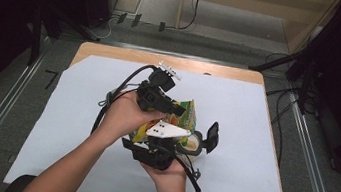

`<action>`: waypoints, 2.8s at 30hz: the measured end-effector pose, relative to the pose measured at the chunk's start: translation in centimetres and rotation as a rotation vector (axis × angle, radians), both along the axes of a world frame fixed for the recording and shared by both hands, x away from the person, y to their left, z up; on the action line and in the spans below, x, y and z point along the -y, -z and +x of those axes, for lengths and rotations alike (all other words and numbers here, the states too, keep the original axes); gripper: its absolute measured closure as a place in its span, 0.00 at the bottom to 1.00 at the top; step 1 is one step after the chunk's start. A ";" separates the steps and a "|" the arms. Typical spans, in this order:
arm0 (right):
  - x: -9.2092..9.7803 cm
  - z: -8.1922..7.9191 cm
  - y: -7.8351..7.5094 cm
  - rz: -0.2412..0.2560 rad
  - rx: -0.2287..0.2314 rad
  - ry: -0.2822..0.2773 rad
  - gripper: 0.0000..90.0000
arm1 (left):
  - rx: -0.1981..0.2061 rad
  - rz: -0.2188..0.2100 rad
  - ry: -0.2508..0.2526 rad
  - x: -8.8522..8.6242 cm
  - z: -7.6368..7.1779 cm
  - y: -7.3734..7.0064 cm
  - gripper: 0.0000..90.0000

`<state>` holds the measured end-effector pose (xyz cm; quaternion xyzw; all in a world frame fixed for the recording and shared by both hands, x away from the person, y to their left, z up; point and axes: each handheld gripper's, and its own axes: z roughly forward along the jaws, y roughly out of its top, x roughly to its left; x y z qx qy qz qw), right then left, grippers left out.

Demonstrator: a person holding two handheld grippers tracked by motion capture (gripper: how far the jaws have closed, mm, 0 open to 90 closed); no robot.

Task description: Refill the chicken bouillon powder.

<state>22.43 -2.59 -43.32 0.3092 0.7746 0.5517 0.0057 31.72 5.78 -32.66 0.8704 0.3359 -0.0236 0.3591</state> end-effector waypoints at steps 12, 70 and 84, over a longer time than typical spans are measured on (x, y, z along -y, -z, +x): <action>0.0 0.2 -0.1 -0.004 -0.003 0.002 0.77 | -0.003 -0.003 0.001 0.0 0.3 0.0 0.89; 0.6 0.1 0.4 -0.008 -0.015 0.028 0.78 | -0.034 0.011 0.031 1.1 0.7 0.8 0.89; 0.6 -0.2 0.8 -0.021 -0.017 0.025 0.79 | -0.038 0.016 0.033 1.1 0.4 1.2 0.89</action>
